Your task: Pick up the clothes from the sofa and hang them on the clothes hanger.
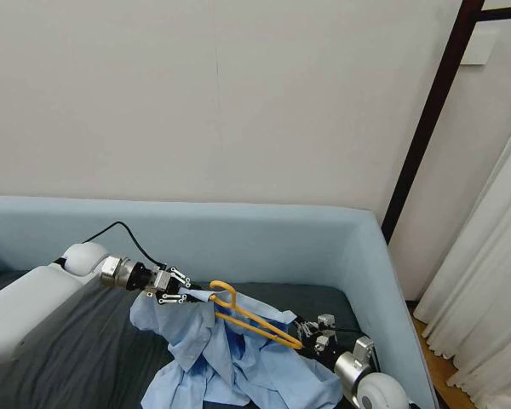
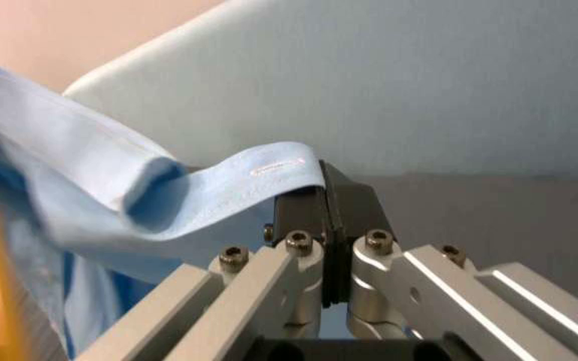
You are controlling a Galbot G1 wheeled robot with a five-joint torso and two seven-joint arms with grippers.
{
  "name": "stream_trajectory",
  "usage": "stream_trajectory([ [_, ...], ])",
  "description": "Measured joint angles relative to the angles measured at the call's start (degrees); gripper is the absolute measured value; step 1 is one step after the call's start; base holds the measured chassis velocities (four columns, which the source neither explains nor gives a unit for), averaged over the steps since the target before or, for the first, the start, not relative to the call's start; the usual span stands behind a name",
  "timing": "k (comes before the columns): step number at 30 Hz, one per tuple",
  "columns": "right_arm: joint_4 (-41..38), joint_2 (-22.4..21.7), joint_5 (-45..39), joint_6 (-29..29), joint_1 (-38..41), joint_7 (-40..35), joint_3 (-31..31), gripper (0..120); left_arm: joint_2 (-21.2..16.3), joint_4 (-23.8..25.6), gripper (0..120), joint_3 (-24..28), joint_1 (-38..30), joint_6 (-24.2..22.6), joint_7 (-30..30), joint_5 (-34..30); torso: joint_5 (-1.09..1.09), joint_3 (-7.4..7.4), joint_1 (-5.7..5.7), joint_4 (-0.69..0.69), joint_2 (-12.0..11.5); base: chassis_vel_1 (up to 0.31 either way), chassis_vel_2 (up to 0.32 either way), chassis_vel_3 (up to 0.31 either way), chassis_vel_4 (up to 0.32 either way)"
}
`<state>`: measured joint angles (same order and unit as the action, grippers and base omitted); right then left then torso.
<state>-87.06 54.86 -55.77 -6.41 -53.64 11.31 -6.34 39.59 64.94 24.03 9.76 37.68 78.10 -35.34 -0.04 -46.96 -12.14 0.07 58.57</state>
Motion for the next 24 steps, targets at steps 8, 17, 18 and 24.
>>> stream_trajectory([
  [8, -4.5, -2.5, -0.5, 0.2, -1.1, -1.1, 0.0, 0, 0.6, -1.5, 8, -0.5, -0.8, 0.3, -2.8, 3.5, 0.0, 0.0, 0.0, 0.0, 0.0, 0.0, 0.0, 0.0, 0.0],
  [17, -4.0, -3.4, -0.3, 0.6, -0.5, -1.9, 1.1, 0, 0.9, -1.3, 8, -1.4, -1.6, 0.3, -3.8, 7.2, 0.0, 0.0, 0.0, 0.01, 0.0, 0.0, 0.0, 0.0, 0.0],
  [18, -4.3, -3.6, -0.4, 0.7, -0.6, -2.0, 1.2, 0, 0.9, -1.3, 8, -1.4, -1.7, 0.3, -4.1, 7.5, 0.0, 0.0, 0.0, 0.01, 0.0, 0.0, 0.0, 0.0, 0.0],
  [24, -4.5, -4.5, -0.6, 0.8, -0.8, -2.2, 1.8, 0, 1.1, -1.5, 8, -2.1, -2.1, 0.2, -5.3, 9.5, 0.0, 0.0, 0.0, 0.0, 0.0, 0.0, 0.0, 0.0, 0.0],
])
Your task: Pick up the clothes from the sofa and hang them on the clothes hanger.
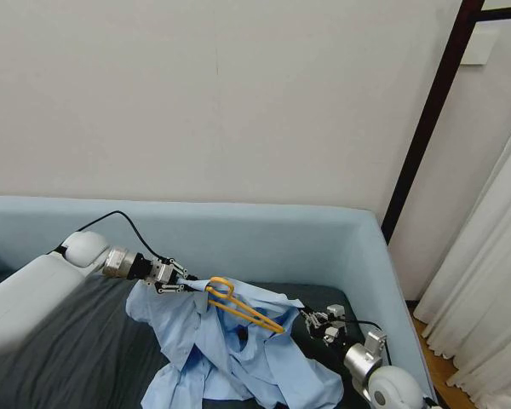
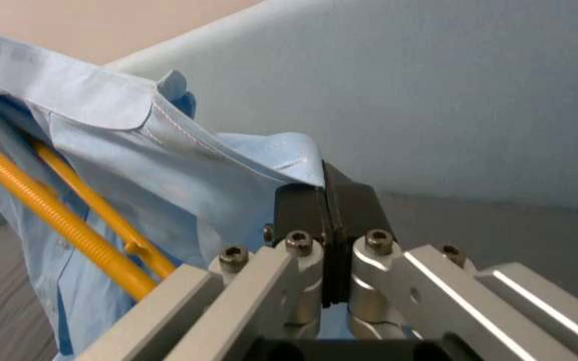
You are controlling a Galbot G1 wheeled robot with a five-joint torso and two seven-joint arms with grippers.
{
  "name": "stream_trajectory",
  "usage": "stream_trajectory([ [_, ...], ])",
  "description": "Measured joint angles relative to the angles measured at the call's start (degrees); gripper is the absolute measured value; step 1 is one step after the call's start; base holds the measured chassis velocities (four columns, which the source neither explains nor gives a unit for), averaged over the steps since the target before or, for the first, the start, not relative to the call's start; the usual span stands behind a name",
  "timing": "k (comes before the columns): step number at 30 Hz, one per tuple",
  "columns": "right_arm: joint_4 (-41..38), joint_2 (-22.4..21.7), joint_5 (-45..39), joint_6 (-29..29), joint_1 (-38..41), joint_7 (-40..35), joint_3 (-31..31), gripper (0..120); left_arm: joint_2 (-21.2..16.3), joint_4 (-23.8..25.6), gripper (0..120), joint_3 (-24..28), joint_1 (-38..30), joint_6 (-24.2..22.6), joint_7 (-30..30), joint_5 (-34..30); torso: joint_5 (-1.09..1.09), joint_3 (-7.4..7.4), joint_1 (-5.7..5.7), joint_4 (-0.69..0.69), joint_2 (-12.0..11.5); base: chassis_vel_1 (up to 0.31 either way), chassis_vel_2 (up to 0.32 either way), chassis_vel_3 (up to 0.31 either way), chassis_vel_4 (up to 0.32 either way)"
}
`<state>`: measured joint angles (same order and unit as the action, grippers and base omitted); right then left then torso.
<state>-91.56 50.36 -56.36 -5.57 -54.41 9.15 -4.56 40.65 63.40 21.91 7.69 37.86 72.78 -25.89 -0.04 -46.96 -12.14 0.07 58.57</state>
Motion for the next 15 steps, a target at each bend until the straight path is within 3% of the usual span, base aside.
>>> stream_trajectory([
  [15, -9.0, -3.9, -1.9, 1.0, -1.8, -1.9, 1.0, 0, 0.5, 1.2, 8, -1.5, 1.4, -3.0, -7.6, 5.3, -0.01, 0.0, 0.0, 0.0, 0.0, 0.0, 0.0, 0.0, 0.0],
])
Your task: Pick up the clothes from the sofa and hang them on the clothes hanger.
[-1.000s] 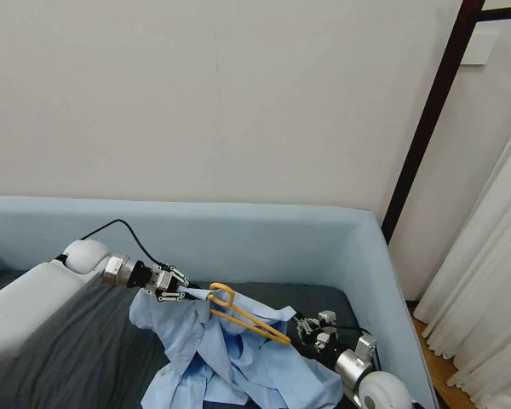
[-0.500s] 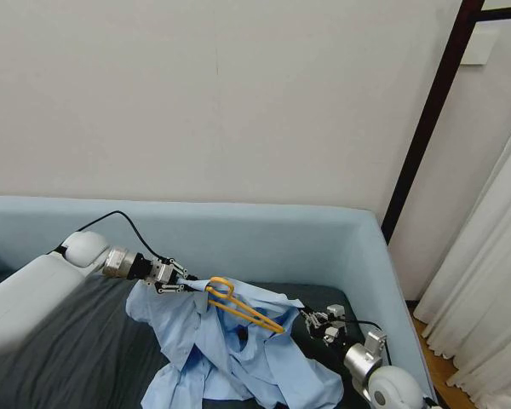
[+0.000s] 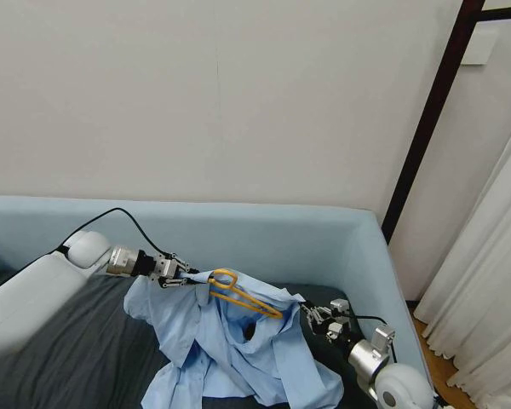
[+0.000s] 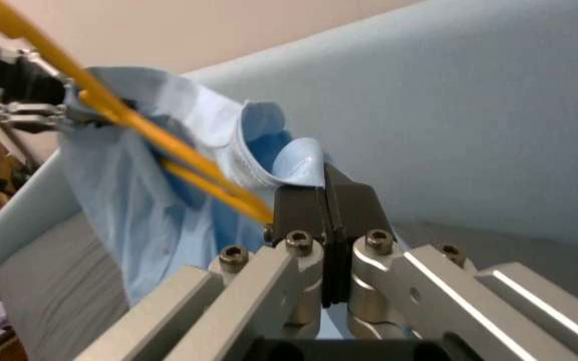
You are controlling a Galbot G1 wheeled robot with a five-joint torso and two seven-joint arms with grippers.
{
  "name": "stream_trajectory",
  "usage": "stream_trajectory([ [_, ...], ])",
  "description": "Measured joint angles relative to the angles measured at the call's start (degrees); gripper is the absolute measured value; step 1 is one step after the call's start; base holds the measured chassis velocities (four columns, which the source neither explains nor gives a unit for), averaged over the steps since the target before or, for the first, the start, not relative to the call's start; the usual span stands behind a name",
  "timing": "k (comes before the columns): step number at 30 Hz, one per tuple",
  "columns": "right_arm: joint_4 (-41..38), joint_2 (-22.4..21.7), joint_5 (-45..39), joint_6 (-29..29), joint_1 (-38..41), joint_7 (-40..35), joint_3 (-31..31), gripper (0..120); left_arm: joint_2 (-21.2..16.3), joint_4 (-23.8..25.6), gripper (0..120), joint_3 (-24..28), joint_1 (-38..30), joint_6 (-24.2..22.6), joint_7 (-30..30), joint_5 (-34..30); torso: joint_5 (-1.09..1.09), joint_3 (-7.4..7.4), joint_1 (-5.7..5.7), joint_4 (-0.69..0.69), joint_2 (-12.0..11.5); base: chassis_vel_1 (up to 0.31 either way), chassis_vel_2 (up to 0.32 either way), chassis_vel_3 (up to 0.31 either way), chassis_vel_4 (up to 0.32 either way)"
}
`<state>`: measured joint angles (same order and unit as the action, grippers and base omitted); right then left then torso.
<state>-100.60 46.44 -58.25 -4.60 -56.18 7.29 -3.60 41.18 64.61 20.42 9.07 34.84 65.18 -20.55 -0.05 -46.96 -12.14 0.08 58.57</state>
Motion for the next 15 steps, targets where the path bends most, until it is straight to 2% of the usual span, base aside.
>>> stream_trajectory([
  [6, -7.5, -3.8, -2.4, 1.5, -1.0, -1.9, 0.7, 0, 0.0, 0.7, 8, 0.3, 0.1, -1.0, -7.7, 2.7, 0.01, 0.0, 0.0, 0.0, 0.0, 0.0, 0.0, 0.0, 0.0],
  [15, -15.4, -7.1, -6.2, 4.0, -0.8, -4.9, 1.7, 0, 0.6, 1.7, 8, 1.9, 0.3, -3.7, -14.1, 2.6, 0.01, 0.0, 0.0, 0.0, 0.0, 0.0, 0.0, 0.0, 0.0],
])
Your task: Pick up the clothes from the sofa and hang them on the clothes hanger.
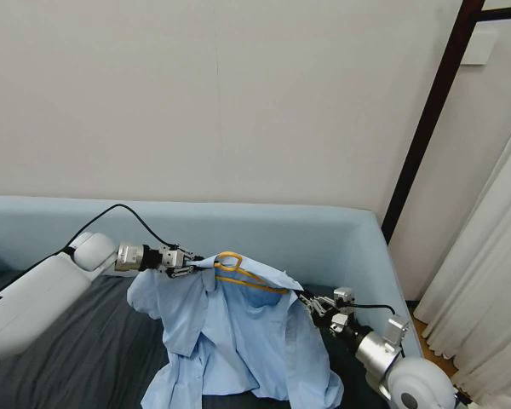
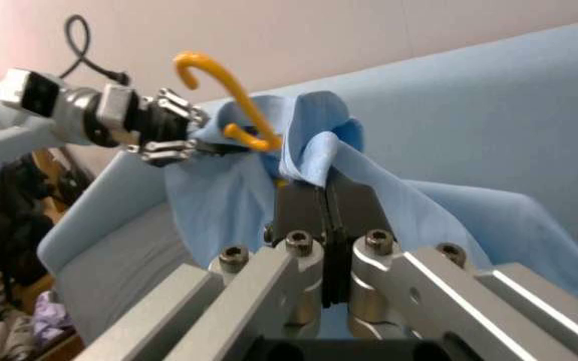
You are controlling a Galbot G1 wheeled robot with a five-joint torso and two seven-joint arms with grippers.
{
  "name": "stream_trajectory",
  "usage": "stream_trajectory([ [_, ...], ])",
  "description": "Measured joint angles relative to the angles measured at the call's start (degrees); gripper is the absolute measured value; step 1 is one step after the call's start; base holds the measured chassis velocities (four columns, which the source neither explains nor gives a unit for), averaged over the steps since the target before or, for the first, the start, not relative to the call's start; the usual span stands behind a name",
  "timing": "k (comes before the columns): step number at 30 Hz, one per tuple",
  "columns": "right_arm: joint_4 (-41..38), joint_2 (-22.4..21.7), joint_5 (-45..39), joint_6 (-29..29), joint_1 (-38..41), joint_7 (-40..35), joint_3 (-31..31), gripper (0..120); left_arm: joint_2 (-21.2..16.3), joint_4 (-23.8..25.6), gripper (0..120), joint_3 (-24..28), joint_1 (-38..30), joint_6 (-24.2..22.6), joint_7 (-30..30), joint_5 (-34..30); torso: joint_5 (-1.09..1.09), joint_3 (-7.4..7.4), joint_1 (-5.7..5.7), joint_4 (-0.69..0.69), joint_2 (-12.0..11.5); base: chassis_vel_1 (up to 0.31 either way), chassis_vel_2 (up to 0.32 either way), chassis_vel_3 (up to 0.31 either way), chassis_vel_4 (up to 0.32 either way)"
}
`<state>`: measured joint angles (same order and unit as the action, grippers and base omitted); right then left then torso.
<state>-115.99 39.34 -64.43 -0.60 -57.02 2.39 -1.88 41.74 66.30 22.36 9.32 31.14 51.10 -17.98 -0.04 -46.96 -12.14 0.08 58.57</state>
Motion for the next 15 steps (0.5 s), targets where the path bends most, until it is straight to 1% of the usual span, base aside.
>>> stream_trajectory([
  [3, -2.3, -0.4, -0.8, 0.7, 0.2, -0.8, -0.2, 0, 0.4, 1.1, 8, 2.2, 0.0, -2.6, -4.4, -3.7, 0.0, 0.0, 0.0, -0.01, 0.0, 0.0, 0.0, 0.0, 0.0],
  [4, -2.3, -0.4, -0.8, 0.7, 0.2, -0.8, -0.2, 0, 0.4, 1.1, 8, 2.2, 0.0, -2.6, -4.4, -3.7, 0.0, 0.0, 0.0, -0.01, 0.0, 0.0, 0.0, 0.0, 0.0],
  [8, -4.9, -1.5, -1.4, 1.4, 0.6, -1.7, -0.3, 0, 1.8, 2.1, 8, 4.1, -0.5, -4.6, -9.0, -8.1, -0.01, 0.0, 0.0, 0.0, 0.0, 0.0, 0.0, 0.0, 0.0],
  [10, -5.2, -1.7, -1.4, 1.5, 0.6, -1.8, -0.2, 0, 2.0, 2.2, 8, 4.3, -0.6, -4.8, -9.5, -8.9, -0.01, 0.0, 0.0, 0.01, 0.0, 0.0, 0.0, 0.0, 0.0],
  [12, -6.0, -2.7, -1.2, 1.5, 0.6, -1.8, 0.0, 0, 2.2, 3.2, 8, 5.2, -1.1, -5.8, -10.5, -13.5, -0.01, 0.0, -0.01, 0.01, 0.0, 0.0, 0.0, 0.0, 0.0],
  [13, -6.1, -3.0, -0.8, 1.5, 0.5, -1.8, 0.2, 0, 2.1, 3.7, 8, 5.6, -1.4, -6.1, -10.6, -15.1, 0.0, 0.0, 0.0, 0.02, 0.0, 0.0, 0.0, 0.0, 0.0],
  [14, -6.1, -3.0, -0.8, 1.5, 0.5, -1.8, 0.2, 0, 2.1, 3.7, 8, 5.6, -1.4, -6.1, -10.6, -15.1, 0.0, 0.0, 0.0, 0.02, 0.0, 0.0, 0.0, 0.0, 0.0],
  [15, -6.3, -3.4, -0.2, 1.5, 0.6, -1.7, 0.3, 0, 1.8, 4.5, 8, 6.1, -1.9, -6.4, -10.5, -17.7, 0.0, 0.0, 0.0, 0.01, 0.0, 0.0, 0.0, 0.0, 0.0],
])
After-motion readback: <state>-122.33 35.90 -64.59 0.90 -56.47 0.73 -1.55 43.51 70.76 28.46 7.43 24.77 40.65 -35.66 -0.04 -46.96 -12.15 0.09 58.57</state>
